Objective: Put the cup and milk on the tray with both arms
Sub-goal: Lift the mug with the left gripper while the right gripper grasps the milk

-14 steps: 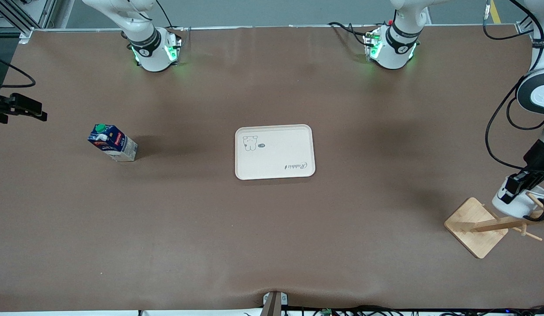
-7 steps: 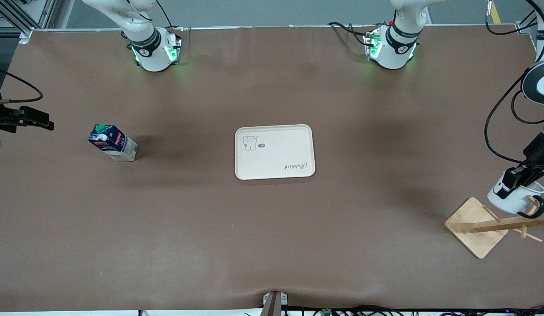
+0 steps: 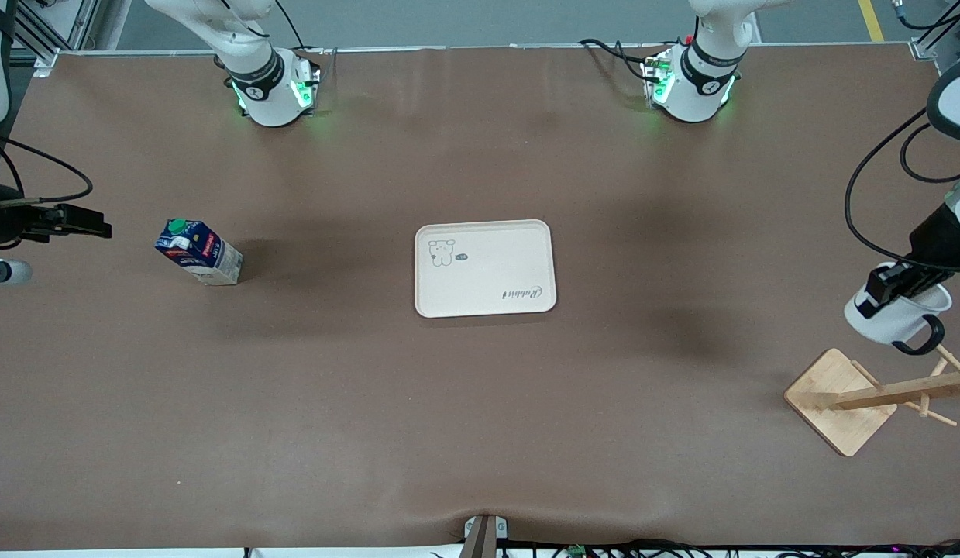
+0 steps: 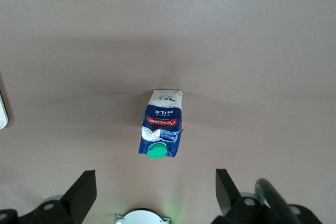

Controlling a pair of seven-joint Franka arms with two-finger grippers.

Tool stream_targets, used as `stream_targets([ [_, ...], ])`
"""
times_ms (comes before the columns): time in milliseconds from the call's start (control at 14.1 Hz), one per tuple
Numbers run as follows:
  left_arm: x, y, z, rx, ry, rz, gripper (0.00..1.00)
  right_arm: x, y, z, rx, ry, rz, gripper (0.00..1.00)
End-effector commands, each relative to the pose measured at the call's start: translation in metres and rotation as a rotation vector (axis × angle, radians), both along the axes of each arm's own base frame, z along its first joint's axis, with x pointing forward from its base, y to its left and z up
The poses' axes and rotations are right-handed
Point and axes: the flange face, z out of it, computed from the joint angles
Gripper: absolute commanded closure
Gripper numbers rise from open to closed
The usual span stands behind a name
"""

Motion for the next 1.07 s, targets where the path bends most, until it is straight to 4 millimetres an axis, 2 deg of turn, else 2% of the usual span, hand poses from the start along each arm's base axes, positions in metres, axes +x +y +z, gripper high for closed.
stream_targets([
  [0,0.002,-0.015,0.018,0.002,0.081,-0.005,1.0,0.003,-0.006,-0.013,0.016,0.026,-0.008,0.0],
  [142,-0.001,-0.02,0.022,0.025,0.139,-0.022,1.0,0.005,-0.017,-0.026,0.022,0.051,-0.028,0.0],
  [284,-0.002,-0.035,0.023,0.046,0.181,-0.037,1.0,0.009,-0.021,-0.039,0.025,0.069,-0.032,0.0],
  [355,-0.001,-0.048,0.022,0.038,0.212,-0.041,1.0,0.009,-0.02,-0.041,0.026,0.074,-0.03,0.0],
  [498,0.001,-0.083,0.021,0.029,0.248,-0.054,1.0,0.014,-0.022,-0.06,0.044,0.101,-0.038,0.0],
  [640,0.005,-0.116,0.001,0.024,0.3,-0.082,1.0,0.014,-0.034,-0.074,0.076,0.119,-0.07,0.0],
  [853,0.004,-0.182,-0.039,0.055,0.382,-0.09,1.0,0.01,-0.024,-0.085,0.047,0.16,-0.155,0.0],
  [995,-0.001,-0.223,-0.066,0.083,0.429,-0.093,1.0,0.01,-0.024,-0.082,0.023,0.165,-0.215,0.0],
])
